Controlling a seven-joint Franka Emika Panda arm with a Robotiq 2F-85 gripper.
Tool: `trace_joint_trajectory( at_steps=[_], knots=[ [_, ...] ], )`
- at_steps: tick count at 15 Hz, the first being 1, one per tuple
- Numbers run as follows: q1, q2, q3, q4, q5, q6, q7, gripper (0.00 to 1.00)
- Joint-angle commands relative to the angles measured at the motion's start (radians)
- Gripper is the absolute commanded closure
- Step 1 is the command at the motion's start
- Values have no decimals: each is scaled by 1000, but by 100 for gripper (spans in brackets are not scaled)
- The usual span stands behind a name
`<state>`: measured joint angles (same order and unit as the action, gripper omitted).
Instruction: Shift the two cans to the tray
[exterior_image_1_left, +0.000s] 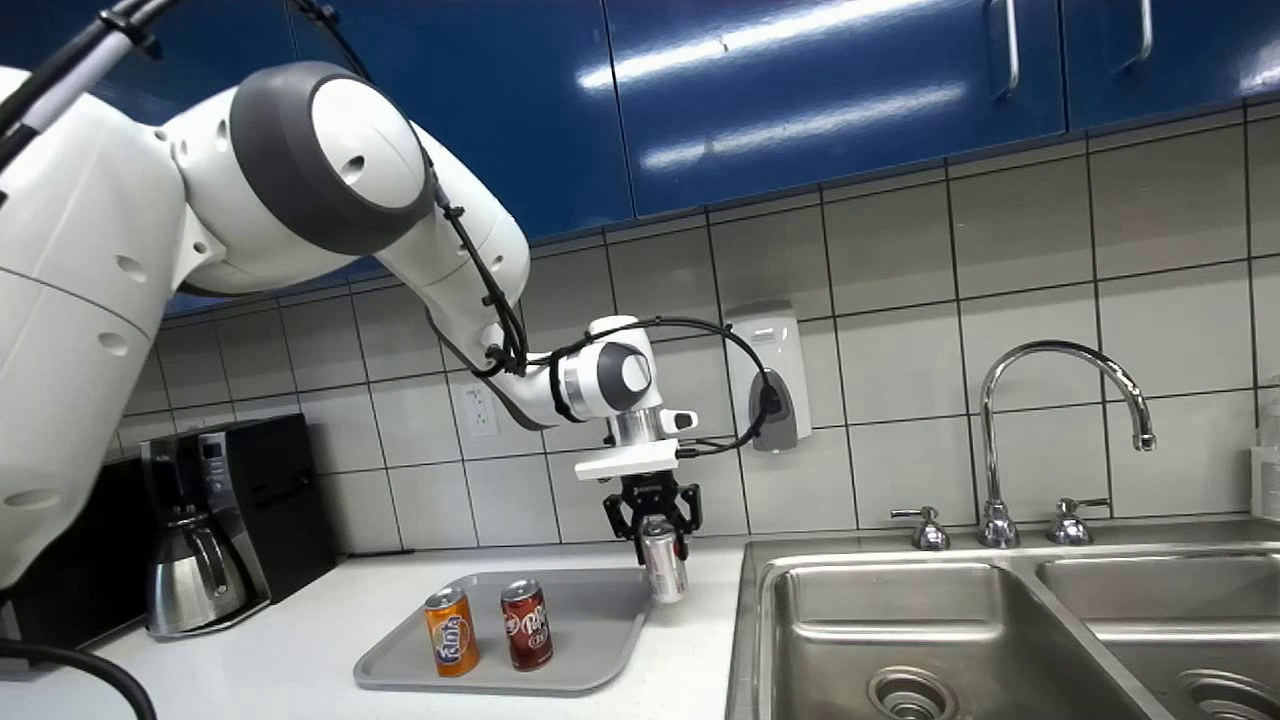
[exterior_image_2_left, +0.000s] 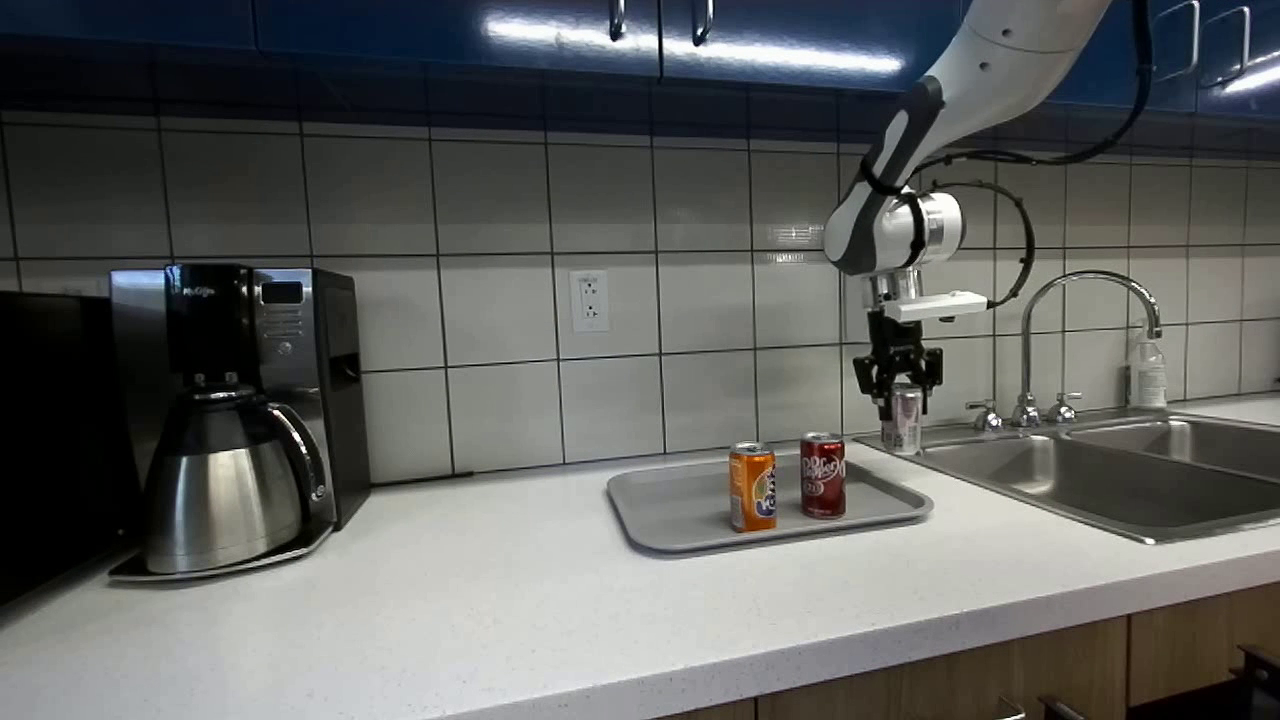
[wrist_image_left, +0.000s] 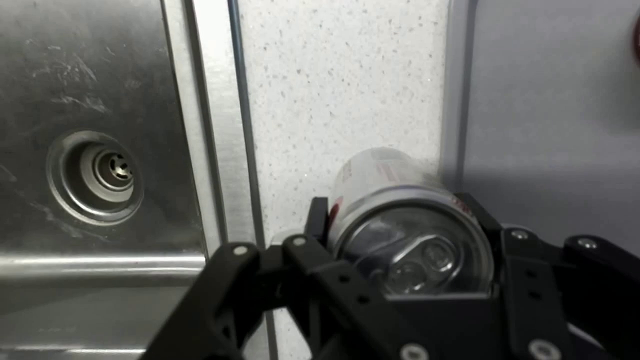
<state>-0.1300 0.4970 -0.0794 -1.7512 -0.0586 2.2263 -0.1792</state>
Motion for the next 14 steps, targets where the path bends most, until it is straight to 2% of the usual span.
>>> trace_joint_trajectory(
  at_steps=[1,14],
  knots=[
    [1,-69,23,-25,4,-9,-29,61],
    [73,17,66,44,4,-24,9,61]
  ],
)
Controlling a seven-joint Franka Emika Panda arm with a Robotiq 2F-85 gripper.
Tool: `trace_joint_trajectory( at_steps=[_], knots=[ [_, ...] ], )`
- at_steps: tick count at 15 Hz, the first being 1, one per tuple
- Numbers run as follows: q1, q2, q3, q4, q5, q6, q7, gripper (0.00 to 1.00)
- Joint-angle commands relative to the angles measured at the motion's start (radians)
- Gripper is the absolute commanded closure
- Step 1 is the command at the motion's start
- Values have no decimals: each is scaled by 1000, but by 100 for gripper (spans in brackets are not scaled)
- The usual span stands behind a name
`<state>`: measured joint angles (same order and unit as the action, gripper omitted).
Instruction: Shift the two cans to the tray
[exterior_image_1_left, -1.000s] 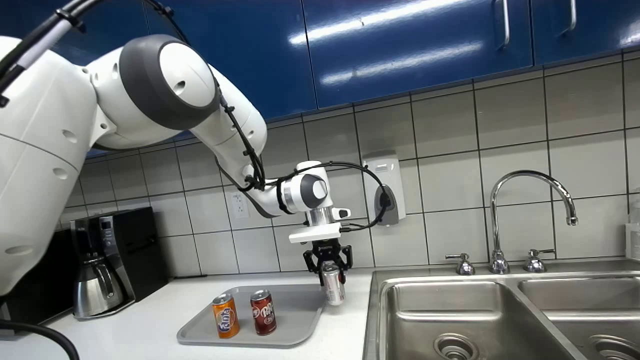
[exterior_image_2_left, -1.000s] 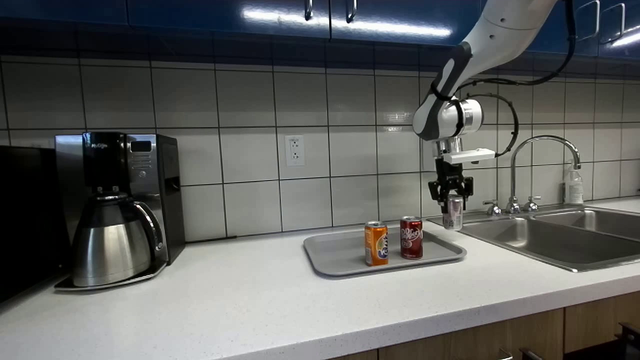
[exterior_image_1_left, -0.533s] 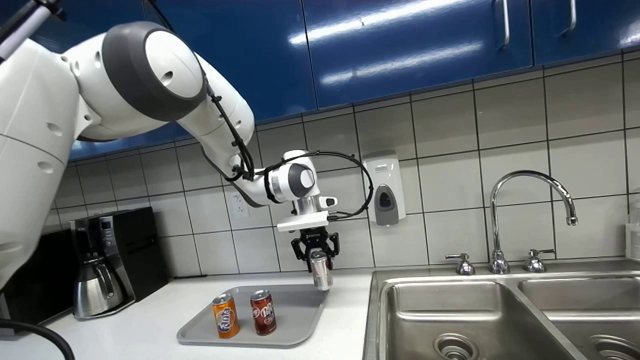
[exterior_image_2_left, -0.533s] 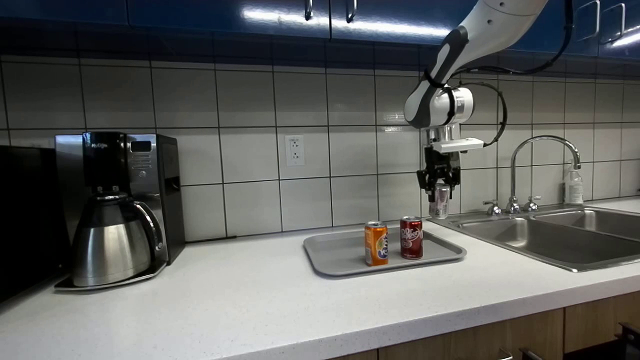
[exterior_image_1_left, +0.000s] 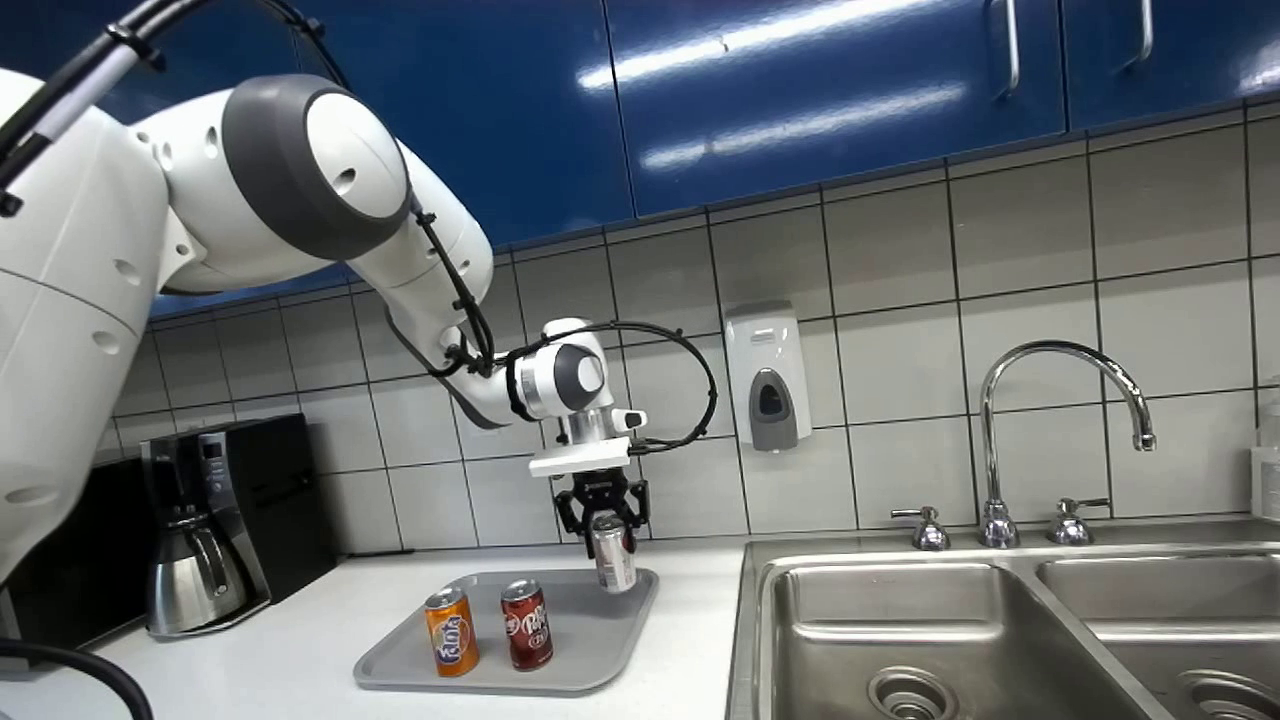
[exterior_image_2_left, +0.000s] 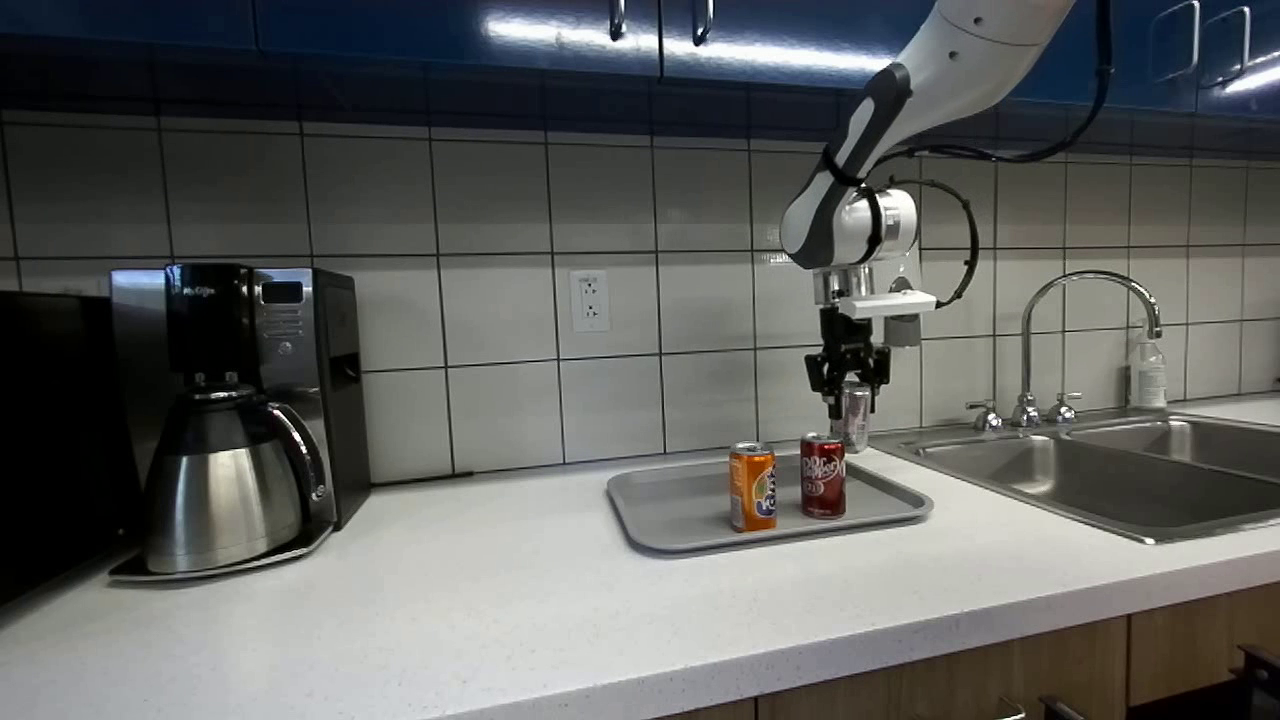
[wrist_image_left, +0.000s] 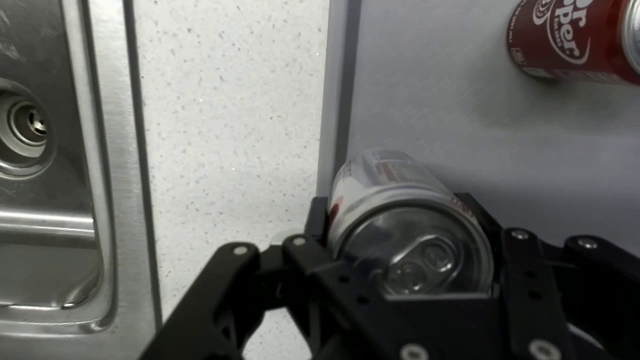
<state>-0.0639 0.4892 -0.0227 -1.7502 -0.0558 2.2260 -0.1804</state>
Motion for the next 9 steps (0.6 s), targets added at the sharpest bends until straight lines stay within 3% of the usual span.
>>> trace_joint_trajectory(
  at_steps=[1,9],
  knots=[
    [13,33,9,46,-1,-25,14,61],
    [47,76,1,64,-22,-32,43,61]
  ],
)
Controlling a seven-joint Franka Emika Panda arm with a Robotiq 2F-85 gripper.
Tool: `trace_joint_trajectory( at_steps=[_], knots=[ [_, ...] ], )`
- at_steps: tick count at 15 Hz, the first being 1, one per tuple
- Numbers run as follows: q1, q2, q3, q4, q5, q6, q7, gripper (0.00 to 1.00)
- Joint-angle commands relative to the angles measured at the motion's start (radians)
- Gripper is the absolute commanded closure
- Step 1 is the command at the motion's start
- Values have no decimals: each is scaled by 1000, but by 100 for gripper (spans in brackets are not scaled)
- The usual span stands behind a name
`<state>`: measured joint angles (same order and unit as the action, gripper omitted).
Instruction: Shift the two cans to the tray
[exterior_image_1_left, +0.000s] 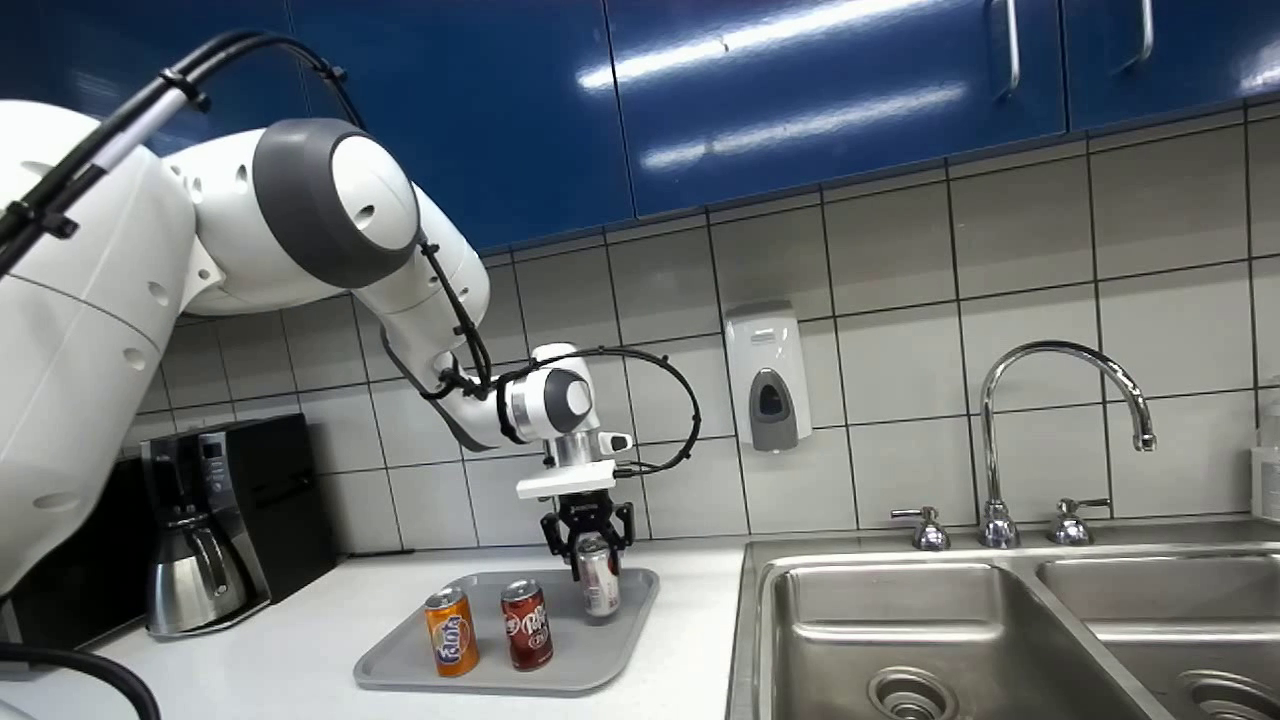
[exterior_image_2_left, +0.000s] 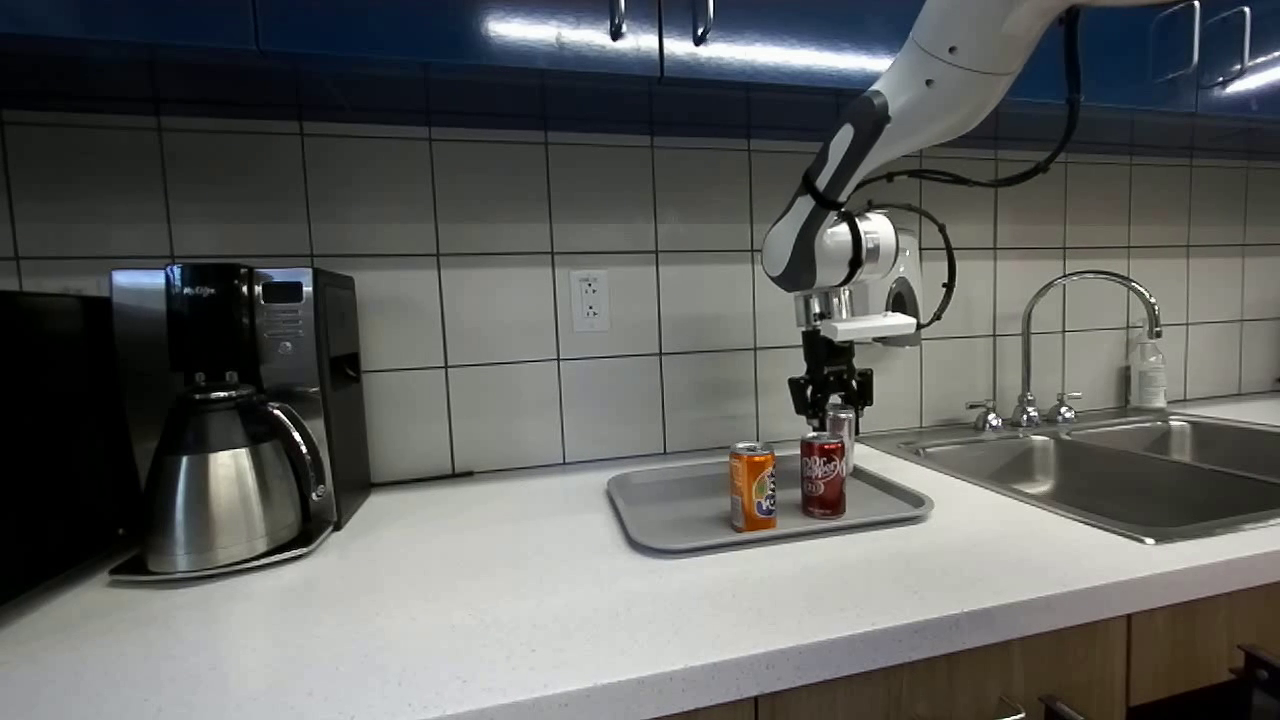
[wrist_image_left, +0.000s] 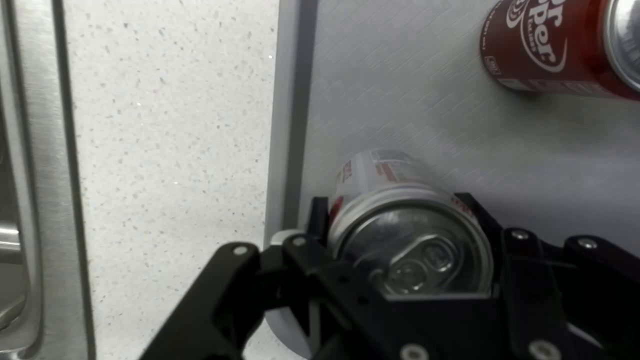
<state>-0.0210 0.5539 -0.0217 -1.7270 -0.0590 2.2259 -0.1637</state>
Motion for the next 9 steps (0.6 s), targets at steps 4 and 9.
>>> trace_joint_trajectory(
  at_steps=[4,9],
  knots=[
    [5,18,-4,44,-21,-32,28,61],
    [6,31,-4,45,-20,-32,31,61]
  ],
)
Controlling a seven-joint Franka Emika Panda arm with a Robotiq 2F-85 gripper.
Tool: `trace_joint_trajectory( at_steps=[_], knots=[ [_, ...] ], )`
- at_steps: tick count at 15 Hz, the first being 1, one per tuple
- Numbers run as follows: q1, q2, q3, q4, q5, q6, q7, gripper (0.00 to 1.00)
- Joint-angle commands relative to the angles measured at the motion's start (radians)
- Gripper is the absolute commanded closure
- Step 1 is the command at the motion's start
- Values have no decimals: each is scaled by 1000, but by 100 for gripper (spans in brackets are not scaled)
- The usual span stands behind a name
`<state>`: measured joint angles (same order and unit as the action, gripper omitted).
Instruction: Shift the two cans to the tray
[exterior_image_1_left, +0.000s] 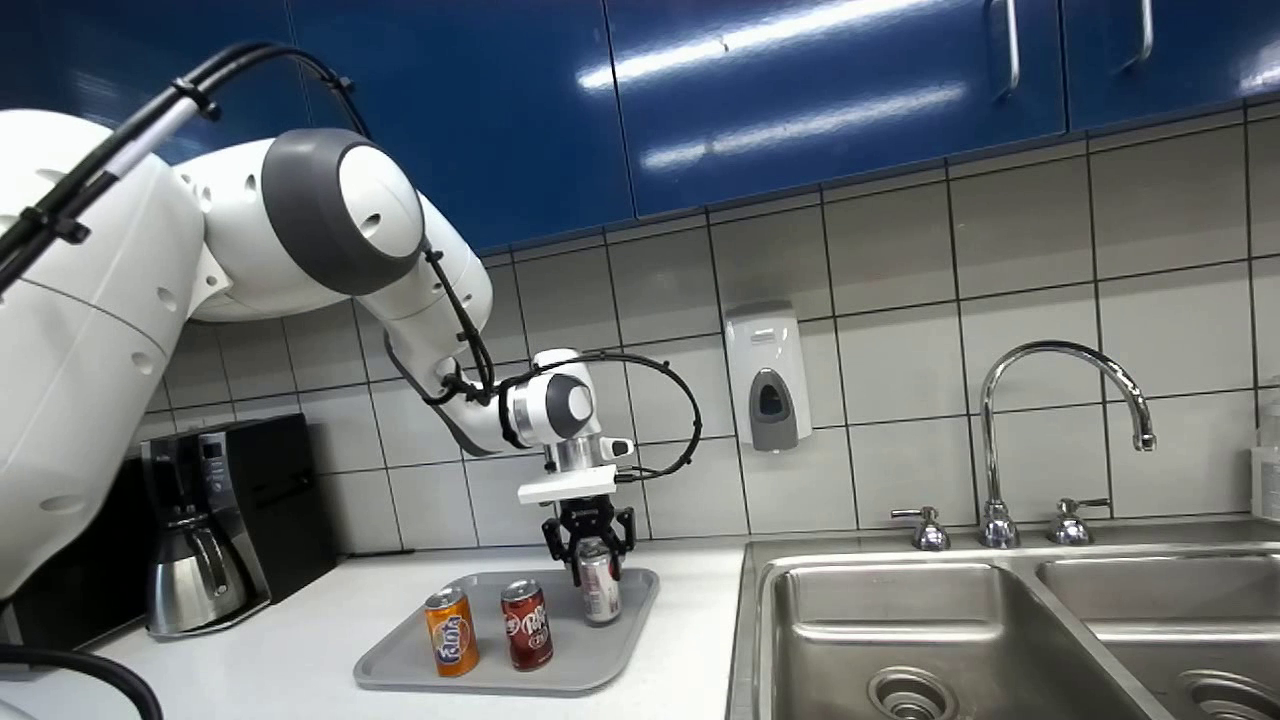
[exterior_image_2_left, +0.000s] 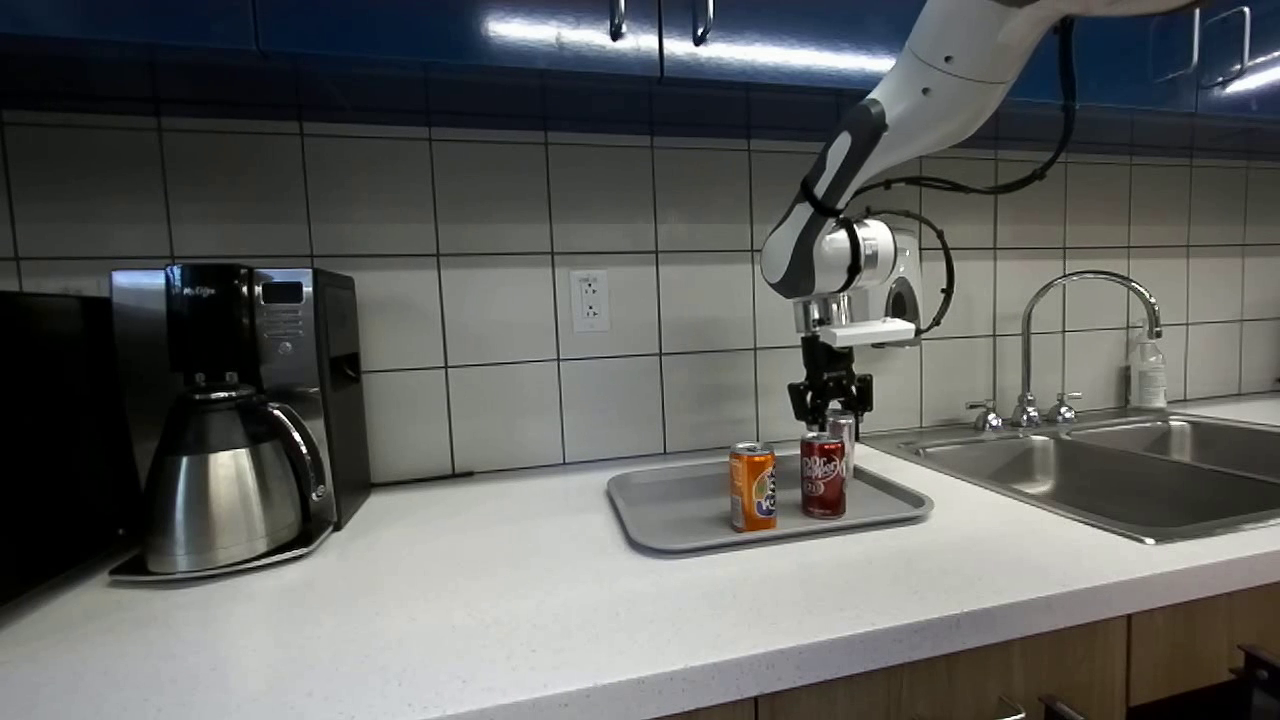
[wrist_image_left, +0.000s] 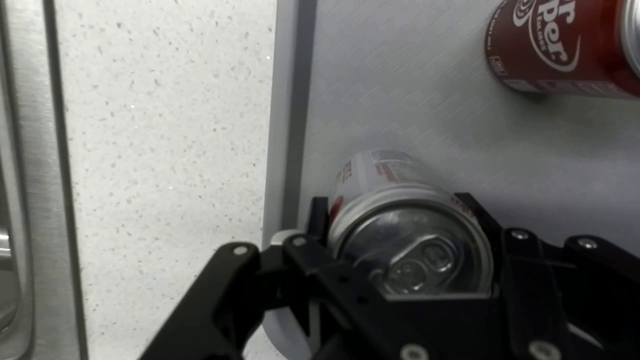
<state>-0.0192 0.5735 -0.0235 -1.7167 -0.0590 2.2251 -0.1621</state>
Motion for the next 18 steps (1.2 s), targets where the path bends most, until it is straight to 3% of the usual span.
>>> trace_joint_trajectory(
  at_steps=[1,3,4,6,7,18],
  knots=[
    [4,14,-2,35,-20,-30,30,61],
    [6,16,-4,36,-23,-33,32,61],
    [6,17,-5,36,-24,-38,33,11],
    [7,16,-6,36,-27,-41,35,4],
    [7,14,-7,35,-29,-41,35,0],
    [-9,-69,4,1,-14,-26,7,0]
  ],
)
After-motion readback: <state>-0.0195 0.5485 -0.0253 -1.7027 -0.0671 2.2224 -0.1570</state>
